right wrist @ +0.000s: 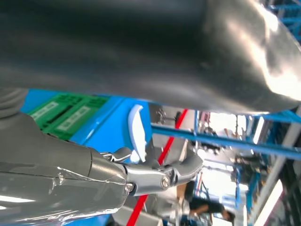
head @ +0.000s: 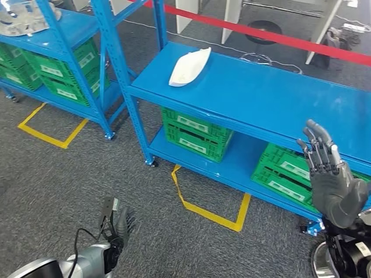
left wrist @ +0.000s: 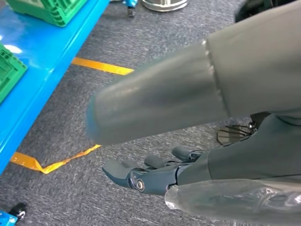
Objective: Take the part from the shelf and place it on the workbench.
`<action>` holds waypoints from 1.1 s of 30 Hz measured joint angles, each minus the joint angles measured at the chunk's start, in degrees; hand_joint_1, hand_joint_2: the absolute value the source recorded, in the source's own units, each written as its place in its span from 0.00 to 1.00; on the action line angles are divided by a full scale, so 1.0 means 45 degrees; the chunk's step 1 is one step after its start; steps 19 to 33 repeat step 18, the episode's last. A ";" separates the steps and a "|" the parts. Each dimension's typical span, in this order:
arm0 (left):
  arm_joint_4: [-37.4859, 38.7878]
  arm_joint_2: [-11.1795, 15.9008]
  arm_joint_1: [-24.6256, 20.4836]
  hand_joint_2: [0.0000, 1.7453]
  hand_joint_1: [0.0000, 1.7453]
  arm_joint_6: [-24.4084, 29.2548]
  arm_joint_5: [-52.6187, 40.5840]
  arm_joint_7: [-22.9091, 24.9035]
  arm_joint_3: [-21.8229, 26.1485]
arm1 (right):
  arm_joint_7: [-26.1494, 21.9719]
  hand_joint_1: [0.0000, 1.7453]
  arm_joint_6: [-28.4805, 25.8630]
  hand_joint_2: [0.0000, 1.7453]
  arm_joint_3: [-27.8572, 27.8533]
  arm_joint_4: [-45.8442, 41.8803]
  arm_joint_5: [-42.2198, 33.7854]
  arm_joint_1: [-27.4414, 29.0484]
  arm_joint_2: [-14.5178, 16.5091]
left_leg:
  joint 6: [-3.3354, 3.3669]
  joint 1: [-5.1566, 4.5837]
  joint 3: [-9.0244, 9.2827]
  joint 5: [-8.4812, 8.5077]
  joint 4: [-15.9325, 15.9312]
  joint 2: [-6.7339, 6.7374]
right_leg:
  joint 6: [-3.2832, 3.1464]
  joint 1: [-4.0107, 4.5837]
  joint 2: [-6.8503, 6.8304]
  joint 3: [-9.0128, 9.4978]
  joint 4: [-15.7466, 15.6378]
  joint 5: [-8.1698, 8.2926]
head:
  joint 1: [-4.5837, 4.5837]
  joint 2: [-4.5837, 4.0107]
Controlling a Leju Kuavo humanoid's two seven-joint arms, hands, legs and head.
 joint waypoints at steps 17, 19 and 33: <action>0.0009 0.0245 0.0087 0.00 0.00 -0.0068 0.0193 -0.0040 0.0000 | -0.0611 0.00 0.0745 0.00 0.0168 0.1360 -0.0074 -0.0827 0.0271 | -0.0601 -0.0005 -0.1857 -0.1958 0.4116 -0.0133 | -0.0534 -0.0007 0.0224 0.1463 -0.2746 0.1251 | -0.0159 0.0000; 0.0011 0.0252 0.0110 0.00 0.00 -0.0067 0.0197 -0.0040 0.0000 | -0.0611 0.00 0.0753 0.00 0.0173 0.1389 -0.0071 -0.0825 0.0281 | -0.0588 -0.0007 -0.2011 -0.1950 0.4327 -0.0153 | -0.0536 0.0000 0.0326 0.1463 -0.2746 0.1253 | -0.0164 0.0000; 0.0011 0.0252 0.0110 0.00 0.00 -0.0067 0.0197 -0.0040 0.0000 | -0.0611 0.00 0.0753 0.00 0.0173 0.1389 -0.0071 -0.0825 0.0281 | -0.0588 -0.0007 -0.2011 -0.1950 0.4327 -0.0153 | -0.0536 0.0000 0.0326 0.1463 -0.2746 0.1253 | -0.0164 0.0000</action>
